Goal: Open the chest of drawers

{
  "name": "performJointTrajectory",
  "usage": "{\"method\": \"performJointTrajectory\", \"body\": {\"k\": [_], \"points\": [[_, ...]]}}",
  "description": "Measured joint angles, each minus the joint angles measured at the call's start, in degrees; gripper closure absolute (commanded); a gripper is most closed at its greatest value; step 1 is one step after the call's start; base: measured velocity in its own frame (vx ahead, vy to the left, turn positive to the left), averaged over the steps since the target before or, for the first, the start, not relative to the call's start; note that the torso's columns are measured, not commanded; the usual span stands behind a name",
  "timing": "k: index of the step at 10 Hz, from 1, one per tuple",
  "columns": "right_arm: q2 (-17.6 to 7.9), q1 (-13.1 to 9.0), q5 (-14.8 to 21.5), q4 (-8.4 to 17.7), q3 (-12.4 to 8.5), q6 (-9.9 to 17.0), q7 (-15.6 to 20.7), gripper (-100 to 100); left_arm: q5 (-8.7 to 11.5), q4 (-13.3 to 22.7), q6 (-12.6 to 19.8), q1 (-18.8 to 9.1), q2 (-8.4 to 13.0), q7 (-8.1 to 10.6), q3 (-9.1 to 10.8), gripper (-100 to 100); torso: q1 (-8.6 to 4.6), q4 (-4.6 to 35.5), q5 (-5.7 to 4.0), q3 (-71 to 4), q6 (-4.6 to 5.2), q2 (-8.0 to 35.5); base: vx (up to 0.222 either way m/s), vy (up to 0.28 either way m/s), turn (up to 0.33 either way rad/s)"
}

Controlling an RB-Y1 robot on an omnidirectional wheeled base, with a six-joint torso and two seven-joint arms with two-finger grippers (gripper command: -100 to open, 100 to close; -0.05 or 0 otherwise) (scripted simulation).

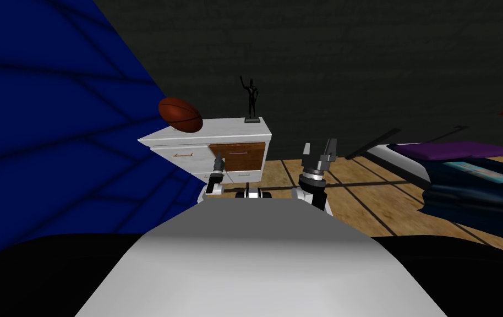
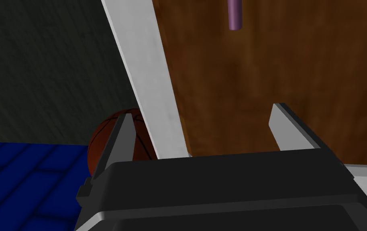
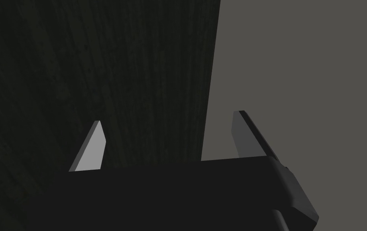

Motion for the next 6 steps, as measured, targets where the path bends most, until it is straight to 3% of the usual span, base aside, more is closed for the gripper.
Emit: {"method": "performJointTrajectory", "body": {"k": [2,6], "points": [[0.00,0.00,0.00,0.00,0.00,0.00,0.00,0,-0.15,2.42,-0.22,-0.59,-1.20,-0.15,-0.22,-100,-0.02,0.01,-0.01,0.02,0.00,0.03,0.029,-0.038,-0.017],[0.00,0.00,0.00,0.00,0.00,0.00,0.00,0,-0.41,5.92,-0.31,-1.80,-5.64,-0.41,-0.50,-100,-0.01,0.02,0.00,0.04,0.00,0.06,0.019,-0.025,-0.013]]}}
